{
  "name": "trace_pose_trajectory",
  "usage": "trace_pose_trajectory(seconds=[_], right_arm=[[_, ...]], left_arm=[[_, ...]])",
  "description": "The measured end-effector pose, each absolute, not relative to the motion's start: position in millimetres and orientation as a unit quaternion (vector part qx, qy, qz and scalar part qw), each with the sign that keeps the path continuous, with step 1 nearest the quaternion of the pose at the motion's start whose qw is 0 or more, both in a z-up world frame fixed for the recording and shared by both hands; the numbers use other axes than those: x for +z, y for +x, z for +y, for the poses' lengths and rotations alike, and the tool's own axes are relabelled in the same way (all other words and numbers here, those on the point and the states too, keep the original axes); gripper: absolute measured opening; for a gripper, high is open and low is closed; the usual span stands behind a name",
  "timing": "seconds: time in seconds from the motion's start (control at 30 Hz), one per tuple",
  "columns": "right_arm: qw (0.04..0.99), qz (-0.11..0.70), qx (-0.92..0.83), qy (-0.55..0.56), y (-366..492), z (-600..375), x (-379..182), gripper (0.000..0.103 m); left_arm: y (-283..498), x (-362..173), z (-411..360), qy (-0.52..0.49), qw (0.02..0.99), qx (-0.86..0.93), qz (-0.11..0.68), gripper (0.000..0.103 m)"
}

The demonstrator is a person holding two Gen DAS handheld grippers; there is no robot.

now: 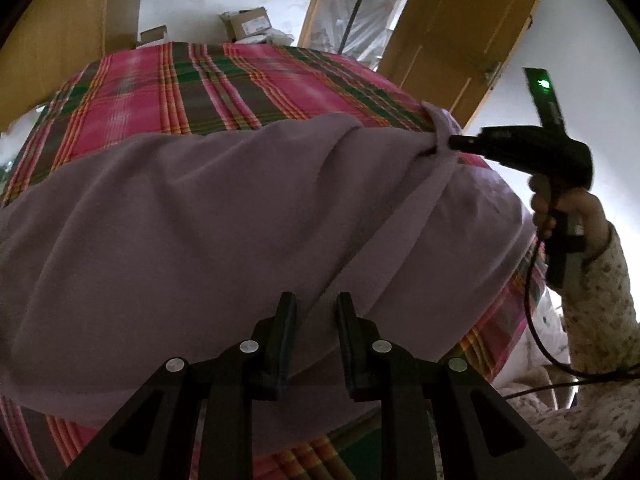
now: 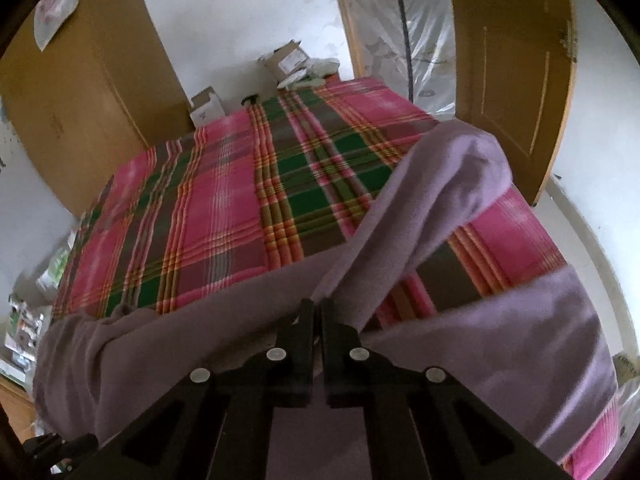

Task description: Fold clothes

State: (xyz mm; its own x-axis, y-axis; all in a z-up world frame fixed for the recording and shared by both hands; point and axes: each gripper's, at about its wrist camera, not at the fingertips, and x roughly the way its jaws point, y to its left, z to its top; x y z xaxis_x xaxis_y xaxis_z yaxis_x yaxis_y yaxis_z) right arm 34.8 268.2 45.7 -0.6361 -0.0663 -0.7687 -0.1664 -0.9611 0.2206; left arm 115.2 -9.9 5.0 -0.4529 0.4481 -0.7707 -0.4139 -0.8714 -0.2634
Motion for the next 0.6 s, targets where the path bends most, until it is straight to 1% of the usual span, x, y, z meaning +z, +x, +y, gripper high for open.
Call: trace_pose_trajectory(seconds=[0.2,0.33,0.4,0.47,0.5,0.53,0.6], right_arm=[[0.033,0.159,0.898,-0.409,63,283,41,0.003],[0.025,0.177,0.892,-0.415,59,289,38,0.004],[0.028,0.167,0.893,-0.417,52,287,39,0.006],[0.044,0.146,0.894,-0.421,42,284,41,0.014],[0.053,0.138,0.893,-0.425,37,284,42,0.024],[0.059,0.131,0.892,-0.428,31,285,42,0.029],[0.06,0.124,0.89,-0.436,21,286,40,0.029]], left_arm=[[117,4,-4,-0.455,0.259,0.852,-0.003,0.021],[118,4,-1,-0.452,0.263,0.852,0.013,0.021],[118,5,1,-0.451,0.266,0.852,0.022,0.021],[118,5,3,-0.45,0.267,0.852,0.03,0.021],[118,5,4,-0.45,0.268,0.851,0.032,0.021],[117,5,5,-0.45,0.269,0.851,0.033,0.021],[116,5,7,-0.452,0.274,0.848,0.038,0.021]])
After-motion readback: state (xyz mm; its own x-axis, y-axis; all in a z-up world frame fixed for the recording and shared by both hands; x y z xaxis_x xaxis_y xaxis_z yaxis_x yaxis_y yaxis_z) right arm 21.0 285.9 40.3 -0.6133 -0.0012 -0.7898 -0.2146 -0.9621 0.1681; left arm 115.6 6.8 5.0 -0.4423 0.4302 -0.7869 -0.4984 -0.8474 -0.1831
